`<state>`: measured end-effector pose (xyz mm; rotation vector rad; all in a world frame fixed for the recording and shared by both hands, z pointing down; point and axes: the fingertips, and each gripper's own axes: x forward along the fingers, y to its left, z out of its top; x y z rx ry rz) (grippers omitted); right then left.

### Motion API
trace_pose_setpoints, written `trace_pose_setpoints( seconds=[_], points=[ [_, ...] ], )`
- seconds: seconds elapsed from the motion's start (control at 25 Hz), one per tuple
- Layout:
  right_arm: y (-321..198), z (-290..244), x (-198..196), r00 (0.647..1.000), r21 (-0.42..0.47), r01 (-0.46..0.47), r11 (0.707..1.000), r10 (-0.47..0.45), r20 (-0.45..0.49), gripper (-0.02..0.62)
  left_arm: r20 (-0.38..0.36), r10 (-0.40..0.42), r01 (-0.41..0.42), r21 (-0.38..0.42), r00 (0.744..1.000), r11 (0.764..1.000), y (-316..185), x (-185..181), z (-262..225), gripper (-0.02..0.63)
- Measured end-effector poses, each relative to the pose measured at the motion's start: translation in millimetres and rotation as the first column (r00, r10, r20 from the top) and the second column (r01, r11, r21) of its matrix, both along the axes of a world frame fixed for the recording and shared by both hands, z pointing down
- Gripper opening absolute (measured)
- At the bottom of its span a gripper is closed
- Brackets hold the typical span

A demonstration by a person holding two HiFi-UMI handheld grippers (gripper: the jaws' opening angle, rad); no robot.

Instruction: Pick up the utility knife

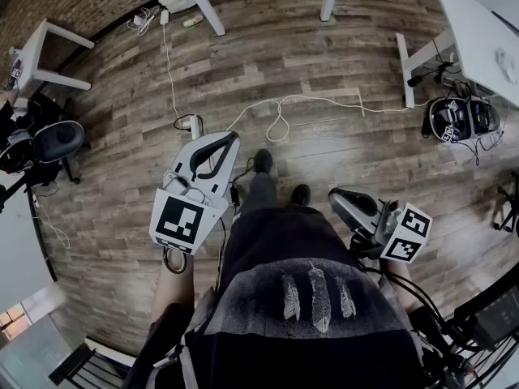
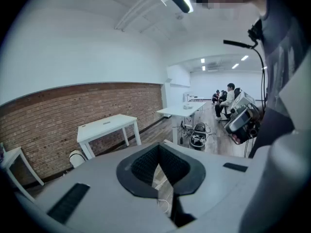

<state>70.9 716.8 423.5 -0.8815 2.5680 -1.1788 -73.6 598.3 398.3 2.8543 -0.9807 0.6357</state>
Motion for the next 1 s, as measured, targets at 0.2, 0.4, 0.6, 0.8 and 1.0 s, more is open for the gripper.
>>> trace_pose_setpoints(
  seconds=[0.2, 0.4, 0.6, 0.8, 1.0],
  points=[
    [-45.5, 1.4, -31.2, 1.000, -0.019, 0.007, 1.000, -0.007, -0.023, 0.000, -0.015, -0.009, 0.009, 0.005, 1.000, 1.000, -45.5, -29.8, 2.9, -0.005],
    [-100.8, -7.9, -68.9, 0.994, -0.007, 0.040, 0.999, -0.041, -0.099, 0.000, -0.078, -0.005, 0.003, -0.031, 0.997, 1.000, -83.2, -57.2, 6.9, -0.005],
    [-148.1, -16.2, -95.2, 0.984, -0.004, 0.005, 1.000, -0.006, -0.180, 0.000, -0.118, 0.040, -0.043, -0.020, 0.992, 0.999, -124.1, -74.3, 2.4, -0.005],
    [-178.1, -20.6, -103.4, 0.984, -0.013, -0.048, 0.999, 0.045, -0.171, 0.000, -0.146, 0.161, -0.162, 0.001, 0.976, 0.987, -154.9, -63.0, -1.3, -0.005],
    [-200.3, -12.6, -90.6, 0.987, -0.074, -0.120, 0.990, 0.111, -0.114, 0.000, -0.174, 0.212, -0.218, -0.019, 0.962, 0.976, -160.9, -43.2, 1.1, -0.005]
  ],
)
